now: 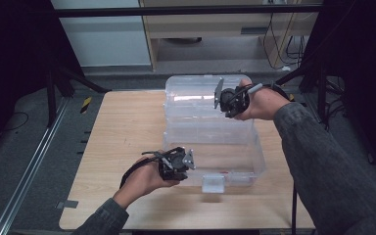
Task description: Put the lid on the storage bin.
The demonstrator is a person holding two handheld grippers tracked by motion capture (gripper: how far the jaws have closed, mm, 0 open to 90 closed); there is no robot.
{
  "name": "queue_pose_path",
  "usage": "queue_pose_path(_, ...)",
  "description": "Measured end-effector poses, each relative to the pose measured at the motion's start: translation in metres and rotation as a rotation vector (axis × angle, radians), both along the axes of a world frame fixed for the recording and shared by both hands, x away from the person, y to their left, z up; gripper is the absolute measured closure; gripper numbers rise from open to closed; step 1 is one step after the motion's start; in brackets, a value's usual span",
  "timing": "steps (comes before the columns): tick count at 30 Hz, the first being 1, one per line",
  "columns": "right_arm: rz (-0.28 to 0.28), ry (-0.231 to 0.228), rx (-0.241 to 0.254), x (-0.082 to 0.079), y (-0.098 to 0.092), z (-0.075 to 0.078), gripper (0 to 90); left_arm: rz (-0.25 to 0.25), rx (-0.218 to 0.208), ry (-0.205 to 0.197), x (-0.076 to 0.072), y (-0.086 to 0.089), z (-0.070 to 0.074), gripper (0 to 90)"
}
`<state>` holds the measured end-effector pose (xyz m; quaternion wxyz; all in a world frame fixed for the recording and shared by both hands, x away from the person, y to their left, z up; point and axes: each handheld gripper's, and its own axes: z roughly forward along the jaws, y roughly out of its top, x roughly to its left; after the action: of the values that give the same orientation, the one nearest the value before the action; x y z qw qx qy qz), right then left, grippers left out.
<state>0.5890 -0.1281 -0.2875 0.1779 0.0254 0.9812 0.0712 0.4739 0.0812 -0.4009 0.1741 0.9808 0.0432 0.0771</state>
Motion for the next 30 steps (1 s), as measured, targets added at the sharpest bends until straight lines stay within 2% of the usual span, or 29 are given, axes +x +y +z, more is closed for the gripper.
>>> queue_pose_path(9, 0.046, -0.053, 0.017, -0.040, -0.002, 0.001, 87.3, 0.023, 0.005, -0.028, -0.002, -0.001, -0.001, 80.9)
queue_pose_path(14, 0.055, -0.063, 0.019, -0.052, -0.003, 0.000, 86.9, 0.030, 0.003, -0.033, -0.002, -0.002, -0.001, 80.6)
queue_pose_path(21, 0.023, -0.076, 0.031, -0.041, -0.006, -0.001, 86.0, 0.069, -0.023, -0.037, 0.003, -0.004, -0.003, 80.3)
queue_pose_path(23, 0.020, -0.078, 0.029, -0.039, -0.005, -0.001, 86.2, 0.065, -0.022, -0.033, 0.004, -0.004, -0.003, 80.4)
queue_pose_path(30, 0.044, -0.090, 0.032, -0.054, -0.006, -0.003, 86.7, 0.073, -0.030, -0.038, 0.003, -0.003, -0.004, 80.1)
